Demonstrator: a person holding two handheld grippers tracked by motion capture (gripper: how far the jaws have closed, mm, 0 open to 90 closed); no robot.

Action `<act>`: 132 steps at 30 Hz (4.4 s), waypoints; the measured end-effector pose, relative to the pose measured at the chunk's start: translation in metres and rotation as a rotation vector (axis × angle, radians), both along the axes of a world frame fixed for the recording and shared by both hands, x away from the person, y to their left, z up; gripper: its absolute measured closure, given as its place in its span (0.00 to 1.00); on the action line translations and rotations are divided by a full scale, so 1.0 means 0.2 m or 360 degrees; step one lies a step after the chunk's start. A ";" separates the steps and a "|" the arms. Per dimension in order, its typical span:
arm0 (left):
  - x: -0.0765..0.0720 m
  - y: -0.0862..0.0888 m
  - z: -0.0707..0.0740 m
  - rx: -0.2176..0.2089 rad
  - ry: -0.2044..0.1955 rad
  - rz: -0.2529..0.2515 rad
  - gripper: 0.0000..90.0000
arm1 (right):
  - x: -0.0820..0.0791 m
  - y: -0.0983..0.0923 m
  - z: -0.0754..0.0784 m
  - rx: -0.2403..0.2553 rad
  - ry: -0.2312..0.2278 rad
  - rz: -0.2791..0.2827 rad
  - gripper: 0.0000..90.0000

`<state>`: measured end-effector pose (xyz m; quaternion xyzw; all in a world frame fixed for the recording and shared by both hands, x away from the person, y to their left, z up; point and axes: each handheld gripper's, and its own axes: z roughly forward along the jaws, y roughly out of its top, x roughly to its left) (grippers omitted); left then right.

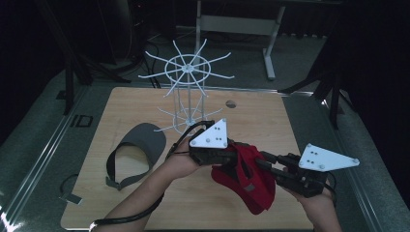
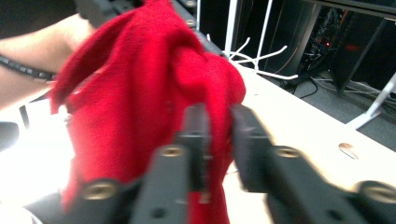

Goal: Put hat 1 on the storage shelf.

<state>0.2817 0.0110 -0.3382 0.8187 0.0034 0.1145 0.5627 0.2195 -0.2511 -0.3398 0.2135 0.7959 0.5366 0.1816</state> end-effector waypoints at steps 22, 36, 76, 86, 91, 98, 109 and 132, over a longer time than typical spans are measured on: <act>0.00 0.06 0.00 -0.0069 0.0083 0.0117 0.59 | -0.04 -0.10 0.07 0.0151 -0.0122 -0.0123 0.98; -0.01 0.13 -0.06 -0.0111 0.0077 0.0241 0.47 | 0.00 -0.16 0.10 0.0195 -0.0165 -0.0211 0.98; -0.26 0.39 -0.63 -0.0157 0.0350 0.0325 0.17 | 0.16 -0.21 0.42 0.0291 -0.0309 -0.0483 0.98; -0.29 0.44 -0.82 -0.0166 0.0434 0.0421 0.17 | 0.21 -0.21 0.49 0.0320 -0.0326 -0.0536 0.98; -0.29 0.47 -0.92 -0.0071 0.0434 0.0454 0.17 | 0.25 -0.18 0.53 0.0331 -0.0339 -0.0552 0.97; -0.27 0.55 -1.00 -0.0031 0.0476 0.0526 0.17 | 0.32 -0.15 0.59 0.0334 -0.0340 -0.0586 0.97; -0.27 0.63 -1.07 -0.0025 0.0511 0.0622 0.17 | 0.46 -0.07 0.67 0.0364 -0.0317 -0.0645 0.97; -0.27 0.63 -1.07 -0.0041 0.0510 0.0636 0.17 | 0.46 0.06 0.45 0.0187 -0.0248 -0.0576 0.97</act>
